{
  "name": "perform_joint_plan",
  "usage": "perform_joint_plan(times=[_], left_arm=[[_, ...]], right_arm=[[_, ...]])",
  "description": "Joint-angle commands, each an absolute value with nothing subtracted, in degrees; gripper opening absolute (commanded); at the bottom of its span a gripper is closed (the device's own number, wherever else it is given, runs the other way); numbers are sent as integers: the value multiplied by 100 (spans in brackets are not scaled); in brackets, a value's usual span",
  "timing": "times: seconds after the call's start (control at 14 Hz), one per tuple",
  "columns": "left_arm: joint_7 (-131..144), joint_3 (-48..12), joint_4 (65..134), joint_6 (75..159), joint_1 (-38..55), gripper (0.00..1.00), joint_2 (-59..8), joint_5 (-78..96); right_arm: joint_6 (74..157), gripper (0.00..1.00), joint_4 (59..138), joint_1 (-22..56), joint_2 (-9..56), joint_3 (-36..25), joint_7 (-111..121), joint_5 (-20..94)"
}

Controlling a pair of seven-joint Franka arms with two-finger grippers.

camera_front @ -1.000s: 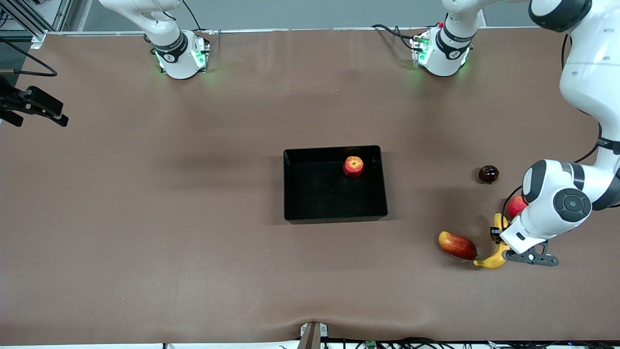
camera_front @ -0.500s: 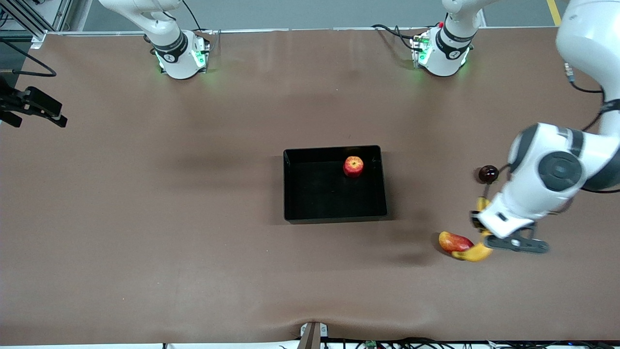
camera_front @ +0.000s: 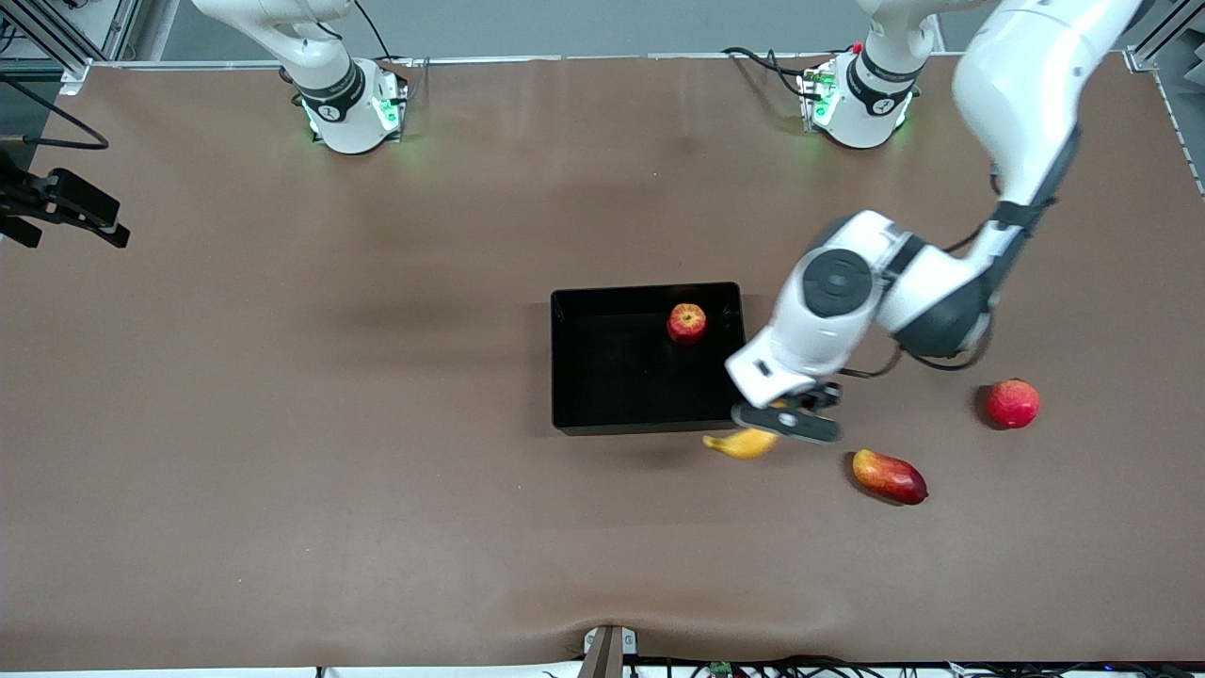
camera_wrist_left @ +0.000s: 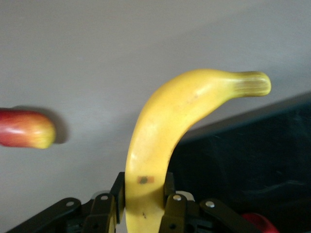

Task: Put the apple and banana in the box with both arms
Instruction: 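Carry the banana over the box with the left gripper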

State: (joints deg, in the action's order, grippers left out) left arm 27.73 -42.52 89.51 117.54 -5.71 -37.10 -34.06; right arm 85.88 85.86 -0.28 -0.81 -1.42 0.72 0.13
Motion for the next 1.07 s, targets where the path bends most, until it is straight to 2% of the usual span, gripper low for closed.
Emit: perform_joint_plan(times=[0.0, 0.14, 0.64, 1.0], left_arm=[[2830, -4193, 8729, 11751, 41, 0, -3779, -3498], [3407, -4149, 8543, 11751, 420, 0, -3911, -3498], [5570, -4044, 8578, 11742, 1167, 0, -4227, -3525], [6047, -2929, 8491, 11760, 2275, 0, -4368, -3489]], right_arm=[[8569, 100, 8508, -53, -70, -123, 132, -97], [8569, 100, 8508, -62, -70, -123, 132, -97], [8569, 100, 8508, -70, -70, -132, 123, -97], [8578, 100, 8508, -70, -70, -132, 132, -97]])
